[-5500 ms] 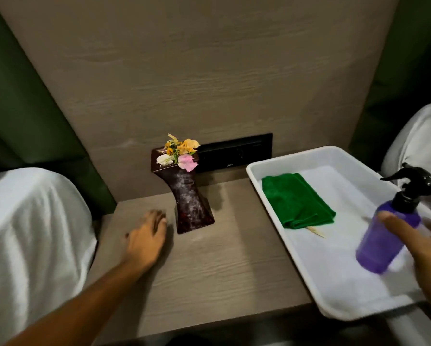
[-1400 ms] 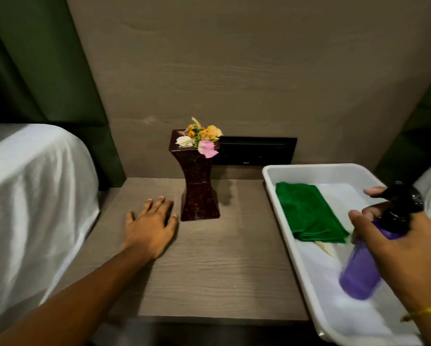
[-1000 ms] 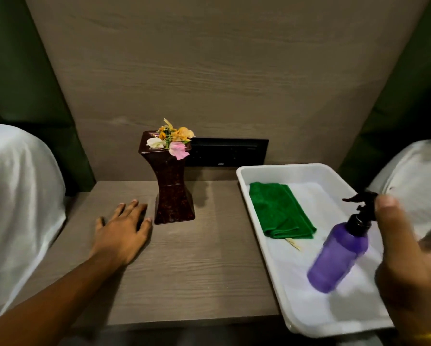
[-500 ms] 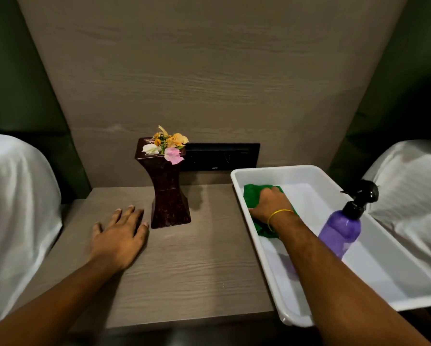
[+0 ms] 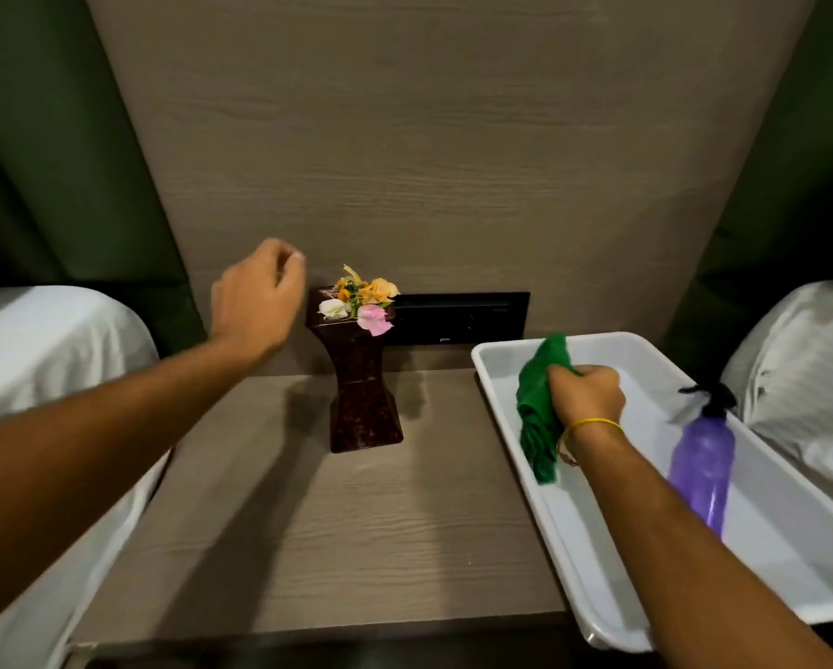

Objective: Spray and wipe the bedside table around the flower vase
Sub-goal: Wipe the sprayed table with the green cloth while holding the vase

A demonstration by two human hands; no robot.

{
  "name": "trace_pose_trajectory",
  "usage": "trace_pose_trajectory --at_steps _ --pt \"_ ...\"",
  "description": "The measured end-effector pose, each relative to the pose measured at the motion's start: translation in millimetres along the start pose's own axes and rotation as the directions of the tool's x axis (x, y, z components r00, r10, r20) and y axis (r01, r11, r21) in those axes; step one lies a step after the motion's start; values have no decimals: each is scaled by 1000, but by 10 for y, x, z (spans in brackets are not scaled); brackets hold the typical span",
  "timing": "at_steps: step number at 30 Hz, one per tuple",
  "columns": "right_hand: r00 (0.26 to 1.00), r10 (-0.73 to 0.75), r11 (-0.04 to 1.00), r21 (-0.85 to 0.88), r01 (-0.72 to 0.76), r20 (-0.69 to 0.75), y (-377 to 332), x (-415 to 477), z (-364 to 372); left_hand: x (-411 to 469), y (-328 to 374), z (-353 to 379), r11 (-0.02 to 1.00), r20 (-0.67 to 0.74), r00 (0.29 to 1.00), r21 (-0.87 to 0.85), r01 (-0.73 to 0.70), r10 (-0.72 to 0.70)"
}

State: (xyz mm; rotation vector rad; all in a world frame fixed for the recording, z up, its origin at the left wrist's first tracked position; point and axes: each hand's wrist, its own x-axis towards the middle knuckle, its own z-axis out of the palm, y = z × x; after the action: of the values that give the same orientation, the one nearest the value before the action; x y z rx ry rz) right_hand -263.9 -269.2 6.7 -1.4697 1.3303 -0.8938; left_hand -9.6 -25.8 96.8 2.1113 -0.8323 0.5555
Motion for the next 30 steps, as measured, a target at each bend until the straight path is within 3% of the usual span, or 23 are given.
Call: trace_pose_trajectory --at_steps 3,5,7,9,12,16,18,21,24,27,30 --pt "996 -57 953 294 76 -73 -198 -358 27 338 258 -35 997 308 949 19 -75 66" --pt "966 -204 908 338 248 -162 -334 -664 125 482 354 28 996 492 869 44 -79 48" --pt "874 -399 821 318 475 -277 -457 -949 234 543 403 136 990 597 802 91 -104 29" --pt "691 -639 660 221 719 -338 -526 -1169 365 535 383 221 981 638 769 127 -146 32" --pt "377 -897 366 88 926 -233 -517 -1278 582 480 337 293 958 660 750 180 -224 51" --pt "-16 -997 -21 -65 998 71 -371 -1137 908 474 317 265 959 715 696 149 -243 65" --pt "-137 -965 -165 -112 980 222 -316 -1024 1040 499 296 298 972 698 711 102 -214 83" --pt "-222 -892 -303 -157 940 392 -234 -898 1213 514 283 360 973 670 739 120 -199 68" --pt "-242 -829 -337 -103 936 505 -174 -866 1325 522 250 401 967 660 749 147 -209 62" --pt "-226 -696 -292 18 956 682 -133 -899 1362 519 199 421 965 637 767 146 -217 77" --pt "-155 -554 -158 80 984 818 -12 -980 1398 515 202 427 961 631 772 158 -225 77"
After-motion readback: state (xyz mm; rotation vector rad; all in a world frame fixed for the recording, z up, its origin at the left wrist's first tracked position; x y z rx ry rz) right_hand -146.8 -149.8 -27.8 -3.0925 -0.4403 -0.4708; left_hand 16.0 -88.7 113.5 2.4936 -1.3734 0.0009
